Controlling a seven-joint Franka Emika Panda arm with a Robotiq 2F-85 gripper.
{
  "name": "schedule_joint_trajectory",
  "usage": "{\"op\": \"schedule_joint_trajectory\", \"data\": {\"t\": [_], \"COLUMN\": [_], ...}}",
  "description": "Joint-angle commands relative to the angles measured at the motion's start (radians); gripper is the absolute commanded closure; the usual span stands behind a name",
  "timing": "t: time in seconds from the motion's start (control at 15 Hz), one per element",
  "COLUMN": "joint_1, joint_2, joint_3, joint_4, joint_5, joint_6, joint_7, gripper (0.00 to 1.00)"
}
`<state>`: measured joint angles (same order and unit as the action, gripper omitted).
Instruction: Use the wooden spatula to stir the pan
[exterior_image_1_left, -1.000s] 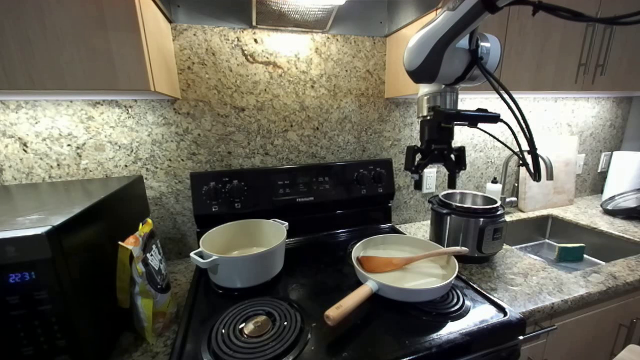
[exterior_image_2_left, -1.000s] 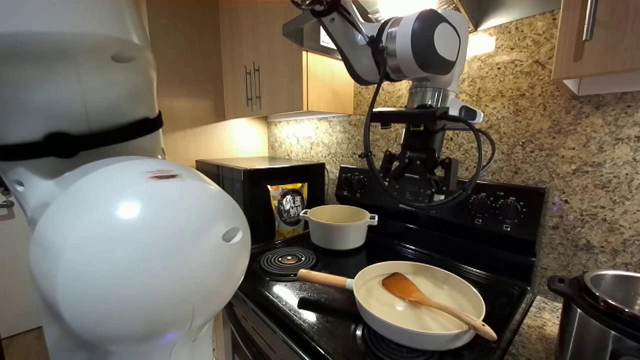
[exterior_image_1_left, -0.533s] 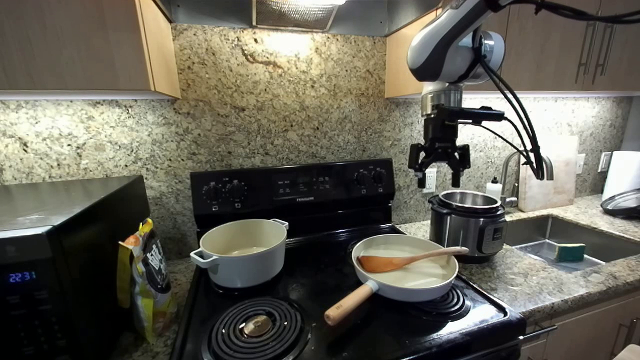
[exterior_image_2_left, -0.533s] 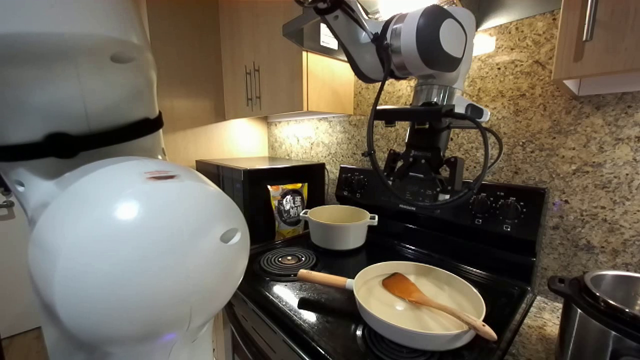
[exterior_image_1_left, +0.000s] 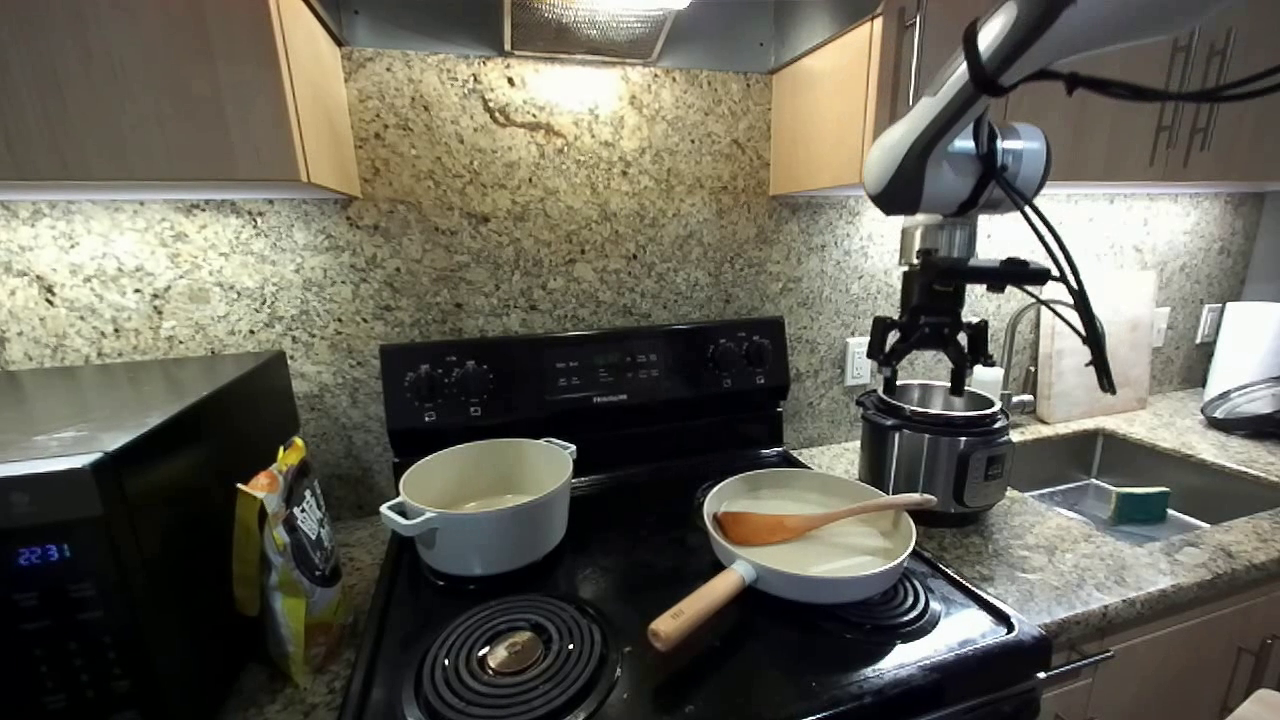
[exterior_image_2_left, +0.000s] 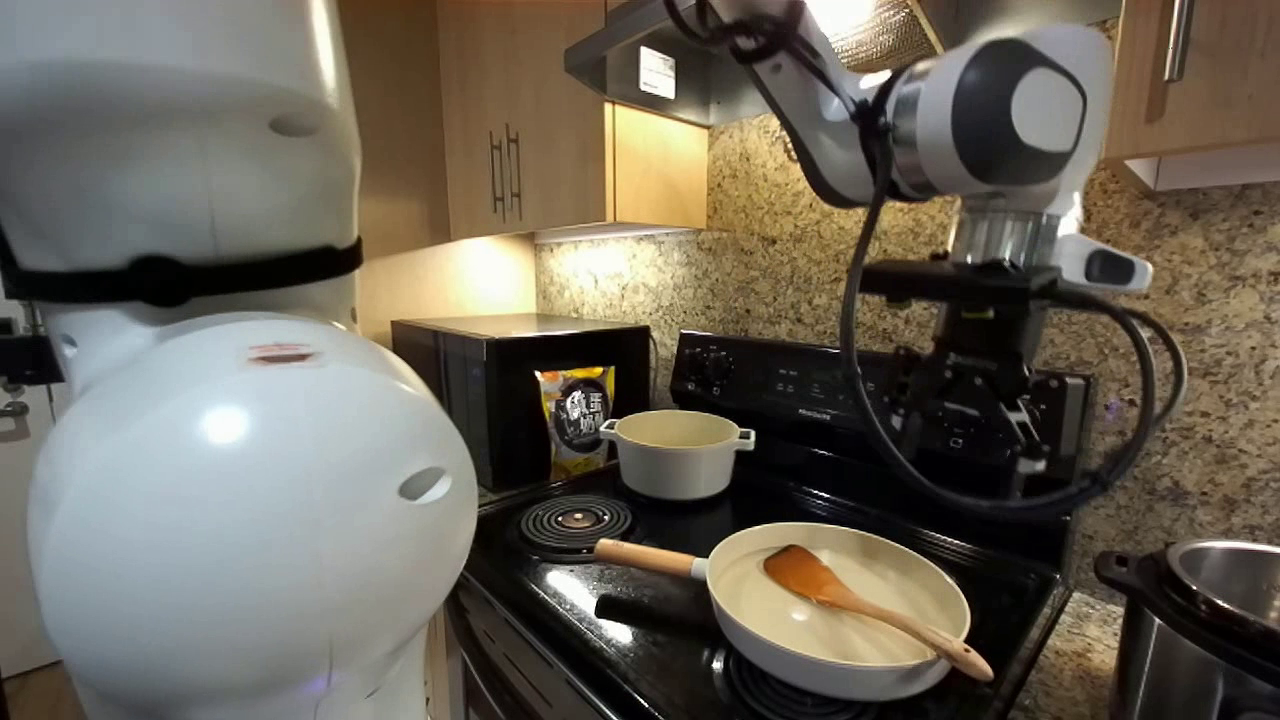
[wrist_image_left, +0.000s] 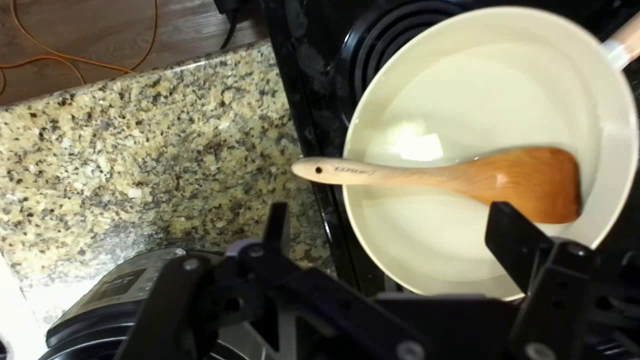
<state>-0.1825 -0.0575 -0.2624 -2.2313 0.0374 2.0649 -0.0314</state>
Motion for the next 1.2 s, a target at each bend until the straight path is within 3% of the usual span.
{"op": "schedule_joint_trajectory", "data": {"t": [0.0,0.07,0.13,0.33,1.13], "joint_1": [-0.036,-0.047,-0.042,-0.052,-0.052], "joint_2": [0.221,0.261,0.174,0.274,0.276], "joint_3": [-0.005,0.0,0.005,0.009,0.011], "joint_4": [0.087,0.108,0.045,0.102,0.115], "joint_5": [0.051,0.043,0.022,0.019,0.019], "joint_6": [0.089,0.077,0.08,0.08,0.08], "joint_7": [-0.108,-0.145,-0.069,-0.098,-0.098], "gripper": [0.0,0.0,0.0,0.0,0.0]}}
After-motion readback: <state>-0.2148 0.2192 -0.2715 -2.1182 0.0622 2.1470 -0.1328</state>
